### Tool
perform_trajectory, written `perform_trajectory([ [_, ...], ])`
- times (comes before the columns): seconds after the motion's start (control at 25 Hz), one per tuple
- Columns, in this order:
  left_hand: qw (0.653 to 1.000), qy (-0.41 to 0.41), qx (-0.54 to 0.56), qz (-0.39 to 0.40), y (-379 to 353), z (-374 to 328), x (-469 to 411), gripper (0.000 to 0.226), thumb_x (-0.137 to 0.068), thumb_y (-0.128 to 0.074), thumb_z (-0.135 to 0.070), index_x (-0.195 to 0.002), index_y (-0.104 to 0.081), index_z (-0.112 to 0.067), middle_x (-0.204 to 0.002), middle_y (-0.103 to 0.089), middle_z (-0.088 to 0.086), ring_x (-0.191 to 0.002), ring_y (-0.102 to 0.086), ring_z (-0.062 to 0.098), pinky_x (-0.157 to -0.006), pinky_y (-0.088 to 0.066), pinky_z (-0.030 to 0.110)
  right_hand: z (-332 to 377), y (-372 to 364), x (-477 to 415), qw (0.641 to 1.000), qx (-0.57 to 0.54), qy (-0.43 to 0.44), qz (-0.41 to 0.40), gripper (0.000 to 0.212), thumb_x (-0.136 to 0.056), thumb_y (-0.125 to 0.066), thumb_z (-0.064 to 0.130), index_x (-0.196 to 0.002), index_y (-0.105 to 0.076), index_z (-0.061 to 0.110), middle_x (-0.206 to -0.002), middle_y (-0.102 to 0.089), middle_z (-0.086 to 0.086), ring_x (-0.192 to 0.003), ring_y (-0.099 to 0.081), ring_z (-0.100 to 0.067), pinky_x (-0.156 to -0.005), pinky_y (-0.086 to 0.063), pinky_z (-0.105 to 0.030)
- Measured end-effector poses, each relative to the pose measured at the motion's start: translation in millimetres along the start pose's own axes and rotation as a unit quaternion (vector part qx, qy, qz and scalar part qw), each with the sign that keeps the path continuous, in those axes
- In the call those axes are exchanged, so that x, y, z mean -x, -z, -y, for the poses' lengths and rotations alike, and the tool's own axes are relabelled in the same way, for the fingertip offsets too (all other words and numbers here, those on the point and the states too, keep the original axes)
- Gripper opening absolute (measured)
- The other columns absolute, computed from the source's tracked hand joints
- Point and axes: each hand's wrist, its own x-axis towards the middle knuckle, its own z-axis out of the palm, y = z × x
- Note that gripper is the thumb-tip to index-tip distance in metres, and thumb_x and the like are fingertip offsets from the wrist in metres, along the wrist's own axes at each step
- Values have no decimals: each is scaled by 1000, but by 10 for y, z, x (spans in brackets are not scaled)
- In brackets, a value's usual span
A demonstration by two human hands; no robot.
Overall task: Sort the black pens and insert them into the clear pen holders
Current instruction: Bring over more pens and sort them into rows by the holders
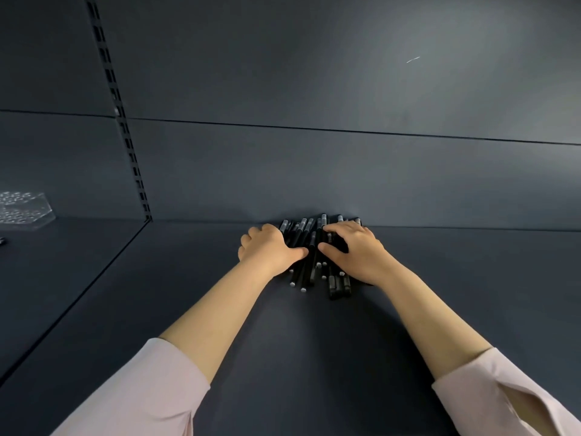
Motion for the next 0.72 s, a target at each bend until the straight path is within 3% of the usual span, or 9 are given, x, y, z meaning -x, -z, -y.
perform_trajectory([
  [0.24, 1000, -16, -8, 10, -19, -5, 23, 58, -88, -64, -39, -129, -44, -3, -131, -50, 15, -122, -47, 33, -93, -46, 39, -13, 3, 1, 1000, -8, -5, 16, 49, -94, -49, 50, -140, -43, 32, -151, -35, 6, -141, -25, -21, -115, -24, -46],
  [0.36, 1000, -27, 5, 13, 18, 16, 39, 31, -90, -62, -34, -95, -50, -6, -109, -59, 13, -106, -57, 32, -70, -44, 34, -20, 6, 1, 1000, -13, -1, 20, 50, -94, -49, 49, -140, -43, 31, -151, -35, 4, -142, -25, -21, -116, -22, -46],
  [0.44, 999, -30, 3, 18, 54, 29, 68, 32, -91, -61, -33, -78, -44, -10, -85, -54, 7, -86, -55, 27, -58, -37, 29, -21, 8, 6, 1000, -16, -2, 22, 50, -95, -48, 49, -141, -43, 31, -151, -34, 4, -142, -25, -21, -116, -22, -46],
  [0.52, 999, -34, 8, 19, 76, 26, 100, 30, -92, -61, -32, -81, -45, -9, -82, -50, 4, -78, -52, 23, -53, -35, 27, -27, 5, 4, 1000, -14, -3, 23, 50, -95, -48, 49, -141, -42, 31, -151, -34, 4, -142, -24, -21, -116, -22, -46],
  [0.64, 999, -38, 20, 10, 86, 18, 124, 34, -91, -63, -29, -108, -46, -4, -104, -54, 10, -94, -56, 28, -65, -40, 29, -12, 16, 11, 1000, -7, -5, 27, 50, -95, -48, 49, -141, -41, 32, -152, -33, 5, -142, -23, -22, -116, -21, -45],
  [0.72, 999, -42, 28, 17, 118, 16, 128, 35, -90, -66, -26, -107, -42, -6, -90, -51, 5, -81, -54, 23, -61, -40, 28, 0, 29, 19, 1000, -2, -8, 30, 50, -95, -47, 49, -142, -41, 33, -152, -32, 5, -142, -23, -22, -115, -21, -45],
])
